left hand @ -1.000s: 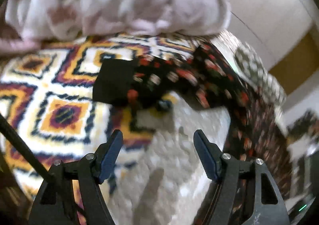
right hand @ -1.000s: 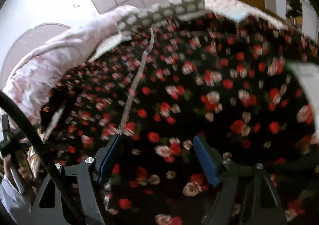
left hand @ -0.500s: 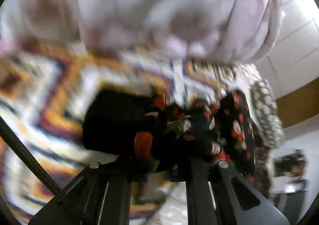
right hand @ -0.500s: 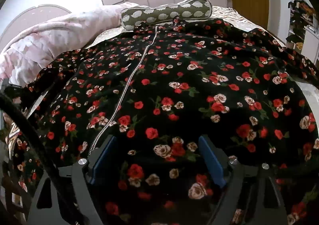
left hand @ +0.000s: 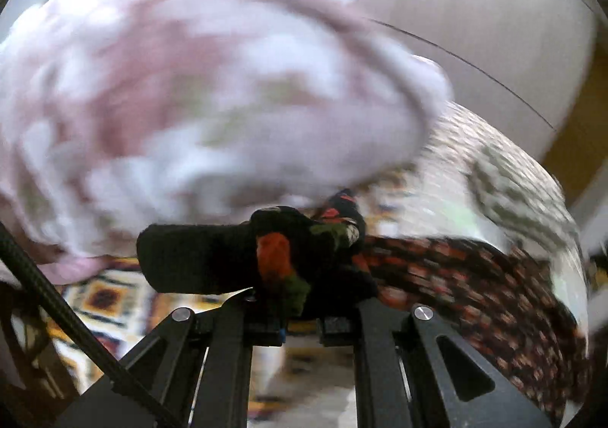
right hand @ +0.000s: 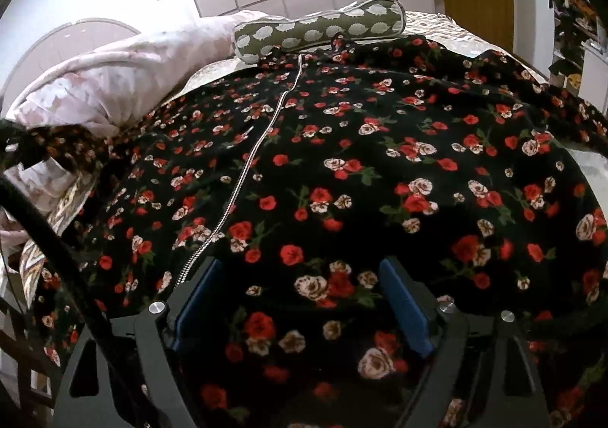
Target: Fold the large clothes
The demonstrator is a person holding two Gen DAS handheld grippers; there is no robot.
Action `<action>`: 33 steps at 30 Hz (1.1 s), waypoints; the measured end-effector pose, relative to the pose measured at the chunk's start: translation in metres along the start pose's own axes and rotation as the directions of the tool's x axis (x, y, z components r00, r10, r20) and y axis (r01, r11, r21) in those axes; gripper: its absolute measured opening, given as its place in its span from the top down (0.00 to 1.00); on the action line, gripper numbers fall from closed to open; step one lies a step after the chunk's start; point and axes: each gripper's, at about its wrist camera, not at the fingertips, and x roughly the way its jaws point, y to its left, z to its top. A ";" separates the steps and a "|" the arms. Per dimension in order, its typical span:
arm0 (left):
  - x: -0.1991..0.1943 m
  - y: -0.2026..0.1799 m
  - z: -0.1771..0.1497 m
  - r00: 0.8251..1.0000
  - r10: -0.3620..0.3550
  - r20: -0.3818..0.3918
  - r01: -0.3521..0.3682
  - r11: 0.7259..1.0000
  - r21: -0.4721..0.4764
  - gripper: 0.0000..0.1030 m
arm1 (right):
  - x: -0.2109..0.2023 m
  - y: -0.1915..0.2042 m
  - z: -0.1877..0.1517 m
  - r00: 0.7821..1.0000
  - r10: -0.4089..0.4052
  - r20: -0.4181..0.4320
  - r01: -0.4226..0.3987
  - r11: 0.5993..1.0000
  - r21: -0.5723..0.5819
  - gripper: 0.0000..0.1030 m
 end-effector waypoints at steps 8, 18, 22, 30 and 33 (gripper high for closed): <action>-0.015 -0.250 -0.058 0.879 -0.425 -0.218 0.473 0.836 0.279 0.90 | -0.005 -0.010 -0.002 0.997 0.066 0.026 -0.067 0.997 0.048 0.14; -0.065 -0.289 -0.113 0.820 -0.484 -0.307 0.571 0.737 0.361 0.45 | -0.006 -0.014 -0.002 0.994 0.104 0.041 -0.107 0.991 0.075 0.14; -0.051 -0.235 -0.109 0.874 -0.412 -0.259 0.482 0.804 0.348 0.41 | -0.006 -0.014 -0.002 0.994 0.100 0.041 -0.103 0.992 0.072 0.14; -0.046 -0.130 -0.139 0.968 -0.212 -0.132 0.245 0.907 0.342 0.32 | -0.004 -0.008 0.002 0.997 0.081 -0.010 -0.080 0.996 0.042 0.11; -0.035 -0.103 -0.163 0.983 -0.135 -0.128 0.174 0.914 0.366 0.32 | -0.015 -0.001 0.014 0.995 0.041 -0.086 -0.043 0.999 -0.024 0.13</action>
